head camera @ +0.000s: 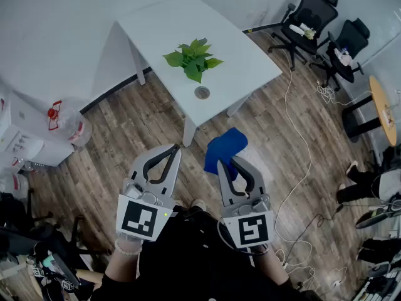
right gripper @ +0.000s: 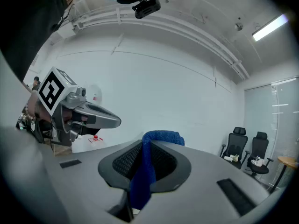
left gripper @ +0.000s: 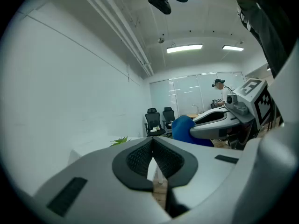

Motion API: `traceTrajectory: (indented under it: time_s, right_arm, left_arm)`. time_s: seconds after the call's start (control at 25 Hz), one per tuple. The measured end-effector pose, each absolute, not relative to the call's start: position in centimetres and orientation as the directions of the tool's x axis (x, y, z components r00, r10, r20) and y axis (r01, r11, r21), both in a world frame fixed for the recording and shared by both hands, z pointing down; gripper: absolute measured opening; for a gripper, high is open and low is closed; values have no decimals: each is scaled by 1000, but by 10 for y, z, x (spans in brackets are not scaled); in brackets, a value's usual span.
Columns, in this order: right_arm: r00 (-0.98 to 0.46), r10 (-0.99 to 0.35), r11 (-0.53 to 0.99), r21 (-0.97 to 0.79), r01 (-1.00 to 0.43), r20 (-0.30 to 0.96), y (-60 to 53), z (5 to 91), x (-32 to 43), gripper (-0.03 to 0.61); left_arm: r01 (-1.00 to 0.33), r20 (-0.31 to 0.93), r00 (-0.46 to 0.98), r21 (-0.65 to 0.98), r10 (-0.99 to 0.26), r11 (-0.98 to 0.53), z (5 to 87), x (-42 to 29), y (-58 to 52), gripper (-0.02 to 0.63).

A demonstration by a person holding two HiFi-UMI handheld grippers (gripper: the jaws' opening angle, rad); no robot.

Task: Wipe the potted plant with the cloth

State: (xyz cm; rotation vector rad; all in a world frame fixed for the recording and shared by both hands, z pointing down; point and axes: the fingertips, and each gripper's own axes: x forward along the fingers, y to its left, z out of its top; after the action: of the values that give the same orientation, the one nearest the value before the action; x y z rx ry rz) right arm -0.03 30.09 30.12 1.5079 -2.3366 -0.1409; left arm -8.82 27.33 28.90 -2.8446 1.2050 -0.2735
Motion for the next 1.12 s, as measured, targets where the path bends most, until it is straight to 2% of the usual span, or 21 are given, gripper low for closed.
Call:
traceTrajectory:
  time_s: [0.64, 1.12]
  right_arm:
    - [-371, -898, 428, 269, -863, 236, 289, 304, -4, 75]
    - [-284, -935, 336, 274, -901, 211, 285, 299, -10, 75]
  left_arm:
    - [-703, 143, 688, -112, -712, -702, 292, -91, 262, 14]
    - [-671, 127, 722, -109, -680, -733, 292, -110, 258, 14]
